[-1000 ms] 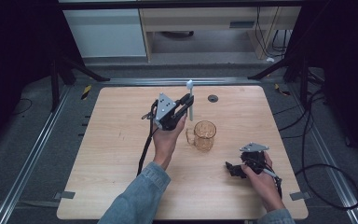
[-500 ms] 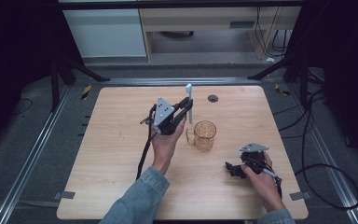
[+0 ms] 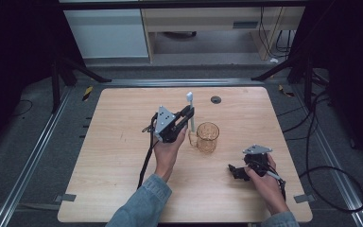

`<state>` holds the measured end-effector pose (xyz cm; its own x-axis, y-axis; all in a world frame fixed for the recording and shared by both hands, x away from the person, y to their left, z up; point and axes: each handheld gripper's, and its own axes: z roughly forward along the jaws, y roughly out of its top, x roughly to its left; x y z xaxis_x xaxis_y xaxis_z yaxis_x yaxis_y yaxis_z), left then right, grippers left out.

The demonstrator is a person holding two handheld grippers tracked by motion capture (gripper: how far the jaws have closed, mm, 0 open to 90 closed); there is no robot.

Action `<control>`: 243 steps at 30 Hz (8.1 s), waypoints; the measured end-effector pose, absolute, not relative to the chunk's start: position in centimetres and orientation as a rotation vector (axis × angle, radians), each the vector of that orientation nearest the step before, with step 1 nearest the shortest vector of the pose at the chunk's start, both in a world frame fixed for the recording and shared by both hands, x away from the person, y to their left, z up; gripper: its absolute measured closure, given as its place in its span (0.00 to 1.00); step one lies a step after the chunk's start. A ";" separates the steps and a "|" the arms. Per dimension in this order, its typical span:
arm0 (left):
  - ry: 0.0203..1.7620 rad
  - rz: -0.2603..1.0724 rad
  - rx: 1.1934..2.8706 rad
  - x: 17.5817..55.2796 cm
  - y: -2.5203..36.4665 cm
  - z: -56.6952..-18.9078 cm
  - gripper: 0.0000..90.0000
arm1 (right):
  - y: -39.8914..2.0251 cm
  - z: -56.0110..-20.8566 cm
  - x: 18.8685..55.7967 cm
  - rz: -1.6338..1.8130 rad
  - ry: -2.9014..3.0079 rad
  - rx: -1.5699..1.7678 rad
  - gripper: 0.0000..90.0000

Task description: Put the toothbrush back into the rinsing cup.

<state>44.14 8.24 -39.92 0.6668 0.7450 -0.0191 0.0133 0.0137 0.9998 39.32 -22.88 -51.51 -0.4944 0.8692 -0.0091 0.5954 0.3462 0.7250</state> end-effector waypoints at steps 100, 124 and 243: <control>0.698 0.624 1.737 43.9 8.5 -44.7 0.58 | -22.9 -51.5 39.3 0.958 2.244 1.261 0.00; 0.757 0.533 2.032 44.9 10.3 -41.9 0.18 | -22.9 -51.5 39.3 0.957 2.244 1.261 0.00; 1.185 0.531 2.100 46.5 31.4 -50.9 0.00 | -22.9 -51.5 39.3 0.955 2.243 1.265 0.00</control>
